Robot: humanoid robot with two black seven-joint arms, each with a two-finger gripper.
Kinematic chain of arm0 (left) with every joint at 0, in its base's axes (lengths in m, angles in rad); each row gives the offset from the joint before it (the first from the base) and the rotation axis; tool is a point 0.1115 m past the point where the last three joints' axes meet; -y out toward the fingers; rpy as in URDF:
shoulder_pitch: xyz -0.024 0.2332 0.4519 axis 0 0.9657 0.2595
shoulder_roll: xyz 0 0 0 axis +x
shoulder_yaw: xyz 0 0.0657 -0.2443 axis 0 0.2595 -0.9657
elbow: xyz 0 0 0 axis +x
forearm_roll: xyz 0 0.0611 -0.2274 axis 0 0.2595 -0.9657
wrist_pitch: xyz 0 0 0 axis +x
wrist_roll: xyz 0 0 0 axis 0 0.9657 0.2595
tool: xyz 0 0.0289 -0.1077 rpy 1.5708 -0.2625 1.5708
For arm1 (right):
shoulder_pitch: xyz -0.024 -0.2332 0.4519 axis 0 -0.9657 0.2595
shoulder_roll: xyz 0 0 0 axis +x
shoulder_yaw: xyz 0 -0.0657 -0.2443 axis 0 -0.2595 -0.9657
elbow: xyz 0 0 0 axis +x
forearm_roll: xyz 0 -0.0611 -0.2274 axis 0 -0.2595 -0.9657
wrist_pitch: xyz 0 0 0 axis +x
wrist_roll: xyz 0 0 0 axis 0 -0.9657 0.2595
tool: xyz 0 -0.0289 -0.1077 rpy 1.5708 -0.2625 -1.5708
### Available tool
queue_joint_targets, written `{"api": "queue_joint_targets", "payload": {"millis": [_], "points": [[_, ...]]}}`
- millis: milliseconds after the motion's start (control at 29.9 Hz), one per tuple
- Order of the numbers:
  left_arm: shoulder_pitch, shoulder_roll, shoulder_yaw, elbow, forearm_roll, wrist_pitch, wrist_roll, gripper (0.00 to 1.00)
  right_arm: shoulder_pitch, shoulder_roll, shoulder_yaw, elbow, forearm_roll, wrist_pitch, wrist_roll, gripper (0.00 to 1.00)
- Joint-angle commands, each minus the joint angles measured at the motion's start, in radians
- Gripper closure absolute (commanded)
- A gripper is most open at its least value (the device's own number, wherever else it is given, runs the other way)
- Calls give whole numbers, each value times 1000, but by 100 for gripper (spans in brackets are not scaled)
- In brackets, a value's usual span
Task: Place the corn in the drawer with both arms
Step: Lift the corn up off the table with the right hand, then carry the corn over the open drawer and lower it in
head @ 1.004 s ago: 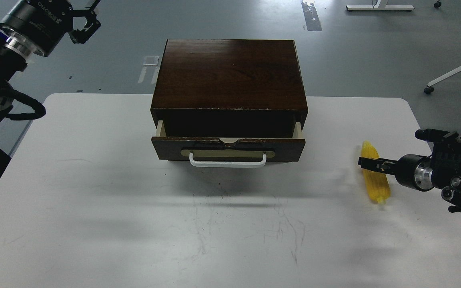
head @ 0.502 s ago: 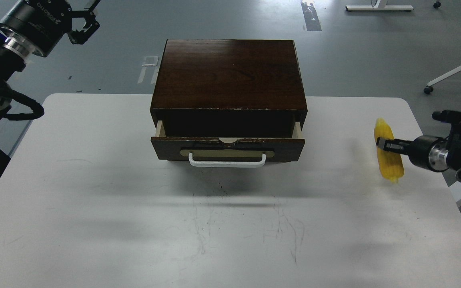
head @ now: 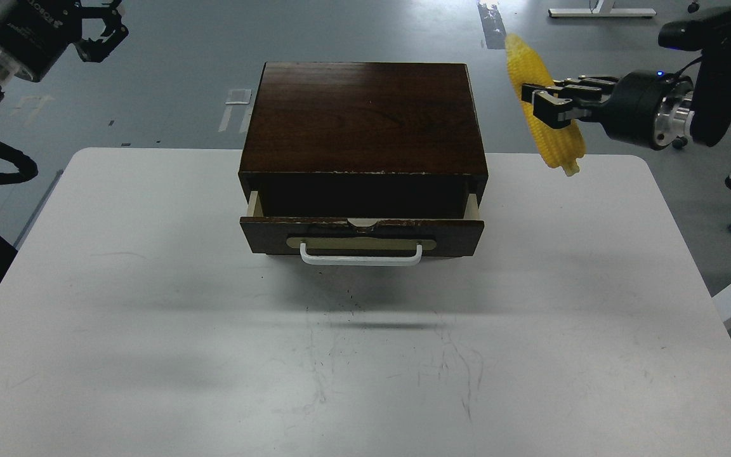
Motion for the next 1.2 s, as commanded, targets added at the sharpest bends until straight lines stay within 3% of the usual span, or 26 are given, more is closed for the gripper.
{"api": "queue_joint_targets", "payload": {"millis": [0,201,468,736,836,937,970,1171], "points": [[2,-3,3,0,0,0,-3,2,59,83,1,35,-90,-2,0,99],[5,3,-2,8,-2,0,-6,2,55,208,-5,47,-257,-2,1,99],[4,7,-6,13,-9,0,-6,2,21,258,-11,53,-479,-9,60,100],[4,11,-14,13,-11,0,-8,2,-26,280,-14,55,-563,-14,77,98],[4,9,-17,13,-11,0,-8,2,-48,283,-12,52,-570,-14,80,92],[4,9,-17,13,-11,0,-9,2,-56,288,-14,52,-572,-12,80,82],[4,9,-20,13,-11,0,-9,2,-56,288,-14,52,-572,-12,80,73],[4,11,-21,13,-12,0,-12,2,-75,291,-13,52,-612,-12,80,57]]}}
